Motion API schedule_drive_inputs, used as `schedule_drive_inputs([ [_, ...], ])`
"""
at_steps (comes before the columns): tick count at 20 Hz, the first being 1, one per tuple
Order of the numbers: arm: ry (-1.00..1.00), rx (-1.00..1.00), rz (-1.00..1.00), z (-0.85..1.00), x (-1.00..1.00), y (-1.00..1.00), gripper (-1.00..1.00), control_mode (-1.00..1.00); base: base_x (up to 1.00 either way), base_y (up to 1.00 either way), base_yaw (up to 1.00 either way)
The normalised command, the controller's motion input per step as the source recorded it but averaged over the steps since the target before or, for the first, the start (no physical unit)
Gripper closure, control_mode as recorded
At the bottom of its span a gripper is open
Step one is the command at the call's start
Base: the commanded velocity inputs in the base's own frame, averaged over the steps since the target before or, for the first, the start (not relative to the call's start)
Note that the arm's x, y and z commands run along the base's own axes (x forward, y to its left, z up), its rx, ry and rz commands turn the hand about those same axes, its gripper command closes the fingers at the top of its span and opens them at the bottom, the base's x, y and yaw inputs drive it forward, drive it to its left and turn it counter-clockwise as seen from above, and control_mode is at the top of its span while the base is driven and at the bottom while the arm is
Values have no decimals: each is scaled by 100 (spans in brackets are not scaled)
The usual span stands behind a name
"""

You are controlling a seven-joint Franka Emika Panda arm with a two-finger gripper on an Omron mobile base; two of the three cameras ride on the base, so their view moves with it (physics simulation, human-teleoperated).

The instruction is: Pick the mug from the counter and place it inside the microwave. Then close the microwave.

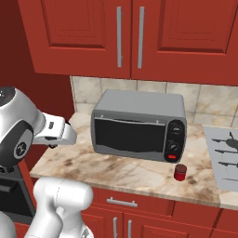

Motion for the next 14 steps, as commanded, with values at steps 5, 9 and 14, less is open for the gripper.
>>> schedule_drive_inputs([
  [5, 0, 0, 0, 0, 0, 0, 100, -100, 0, 0, 0],
  [9, 0, 0, 0, 0, 0, 0, 100, -100, 0, 0, 0],
  [14, 0, 0, 0, 0, 0, 0, 100, 100, -14, 0, 0],
])
